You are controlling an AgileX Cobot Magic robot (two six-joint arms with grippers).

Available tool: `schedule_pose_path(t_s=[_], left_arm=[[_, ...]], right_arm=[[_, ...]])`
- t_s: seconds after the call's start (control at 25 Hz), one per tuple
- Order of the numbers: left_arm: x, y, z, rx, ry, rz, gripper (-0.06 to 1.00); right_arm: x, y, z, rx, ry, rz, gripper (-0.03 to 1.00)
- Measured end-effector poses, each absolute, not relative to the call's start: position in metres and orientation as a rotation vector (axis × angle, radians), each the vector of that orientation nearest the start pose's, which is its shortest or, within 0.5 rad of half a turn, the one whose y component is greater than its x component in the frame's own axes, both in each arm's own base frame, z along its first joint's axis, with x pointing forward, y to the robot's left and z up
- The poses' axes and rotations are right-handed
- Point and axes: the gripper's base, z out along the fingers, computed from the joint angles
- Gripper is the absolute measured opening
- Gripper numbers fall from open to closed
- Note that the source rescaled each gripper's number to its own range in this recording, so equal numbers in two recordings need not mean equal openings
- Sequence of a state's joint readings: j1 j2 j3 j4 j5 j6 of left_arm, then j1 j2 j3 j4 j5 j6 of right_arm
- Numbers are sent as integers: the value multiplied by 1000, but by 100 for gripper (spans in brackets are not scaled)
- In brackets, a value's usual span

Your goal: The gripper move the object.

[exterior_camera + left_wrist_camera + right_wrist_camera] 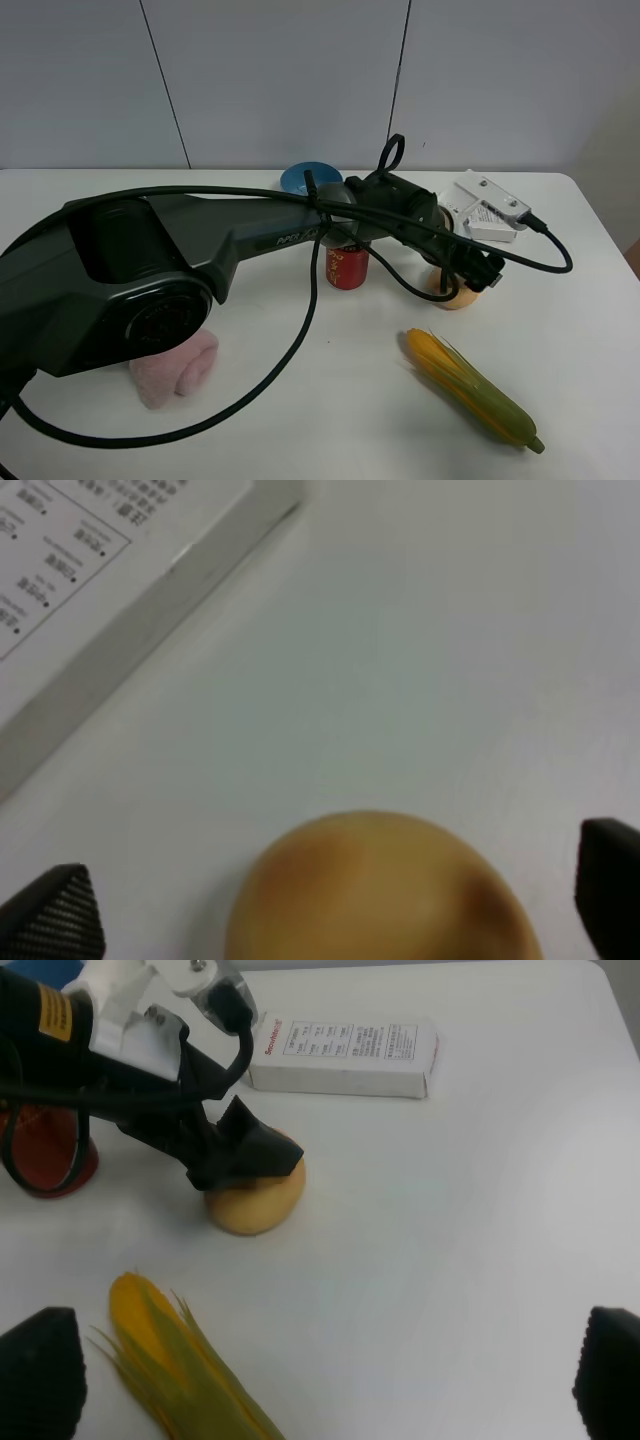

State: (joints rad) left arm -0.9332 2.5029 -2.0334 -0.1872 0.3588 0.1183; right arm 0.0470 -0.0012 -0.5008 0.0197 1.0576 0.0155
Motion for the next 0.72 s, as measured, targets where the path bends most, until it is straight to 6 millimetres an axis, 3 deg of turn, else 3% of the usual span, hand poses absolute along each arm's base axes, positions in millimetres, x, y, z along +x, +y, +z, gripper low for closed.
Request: schedule_pose_path(t_s=[0.28,0.4,0.48,0.6,0.72], left_arm=[[327,-452,126,951,2185,-610,99],[323,-448,136,925,2278,-620,99],[318,-443,154,935,2320,-616,99],[310,-432,200,994,2327,-569,99],[313,-410,234,1024,2342,-478,100]], right_arm=[[-5,1,278,-32,2039,63,100],[-5,1,278,-32,2039,63,100],[-5,1,278,-32,2039,63,100],[-5,1,278,-32,2039,63,100],[-5,1,278,-32,2039,63,100]])
